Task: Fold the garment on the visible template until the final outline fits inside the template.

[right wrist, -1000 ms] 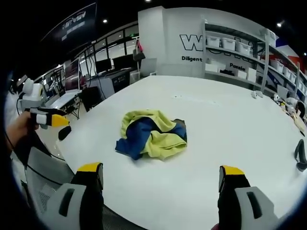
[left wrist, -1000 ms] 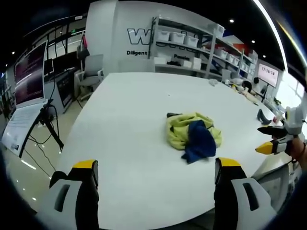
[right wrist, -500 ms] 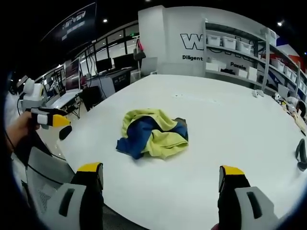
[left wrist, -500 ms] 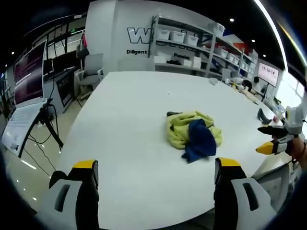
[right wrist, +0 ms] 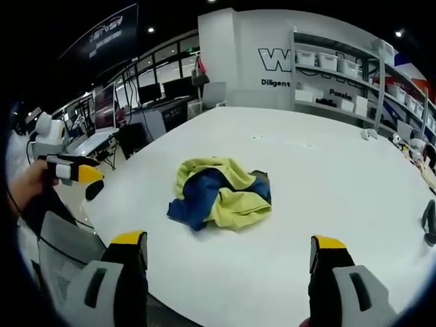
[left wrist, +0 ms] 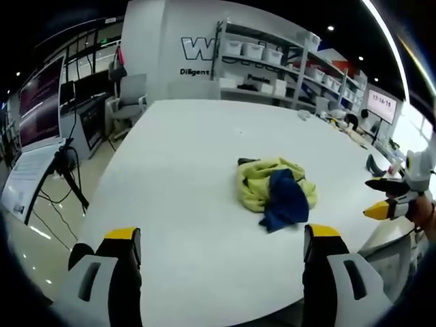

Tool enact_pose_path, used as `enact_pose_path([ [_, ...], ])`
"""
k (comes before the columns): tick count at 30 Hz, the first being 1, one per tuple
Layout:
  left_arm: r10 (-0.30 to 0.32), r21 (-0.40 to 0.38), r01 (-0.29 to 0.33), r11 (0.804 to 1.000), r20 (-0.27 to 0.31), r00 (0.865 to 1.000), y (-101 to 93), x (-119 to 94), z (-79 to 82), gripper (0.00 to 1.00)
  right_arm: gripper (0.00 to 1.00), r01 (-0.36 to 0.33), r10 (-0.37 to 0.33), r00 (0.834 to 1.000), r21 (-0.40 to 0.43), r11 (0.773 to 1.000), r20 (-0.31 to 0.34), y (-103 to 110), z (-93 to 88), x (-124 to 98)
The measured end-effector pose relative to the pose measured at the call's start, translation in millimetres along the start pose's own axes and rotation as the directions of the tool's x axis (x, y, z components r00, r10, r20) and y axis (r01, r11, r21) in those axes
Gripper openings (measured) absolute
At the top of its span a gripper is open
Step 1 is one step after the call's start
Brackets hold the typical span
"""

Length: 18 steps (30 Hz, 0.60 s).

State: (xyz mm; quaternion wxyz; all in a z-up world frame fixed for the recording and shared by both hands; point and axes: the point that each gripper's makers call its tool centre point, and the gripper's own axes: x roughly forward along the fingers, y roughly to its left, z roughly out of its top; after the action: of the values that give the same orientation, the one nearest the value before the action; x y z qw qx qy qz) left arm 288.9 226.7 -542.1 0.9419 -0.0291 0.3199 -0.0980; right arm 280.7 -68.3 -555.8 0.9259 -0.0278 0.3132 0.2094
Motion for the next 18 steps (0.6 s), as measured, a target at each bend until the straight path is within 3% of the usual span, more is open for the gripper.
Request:
enact_pose_path([
  [18,-0.020,-0.011,0.020,1.000,-0.015,1.000,-1.8,38,11.9,0.90,0.91,-0.061,0.061,0.998,-0.007,0.998,-0.006,11,19.3,37],
])
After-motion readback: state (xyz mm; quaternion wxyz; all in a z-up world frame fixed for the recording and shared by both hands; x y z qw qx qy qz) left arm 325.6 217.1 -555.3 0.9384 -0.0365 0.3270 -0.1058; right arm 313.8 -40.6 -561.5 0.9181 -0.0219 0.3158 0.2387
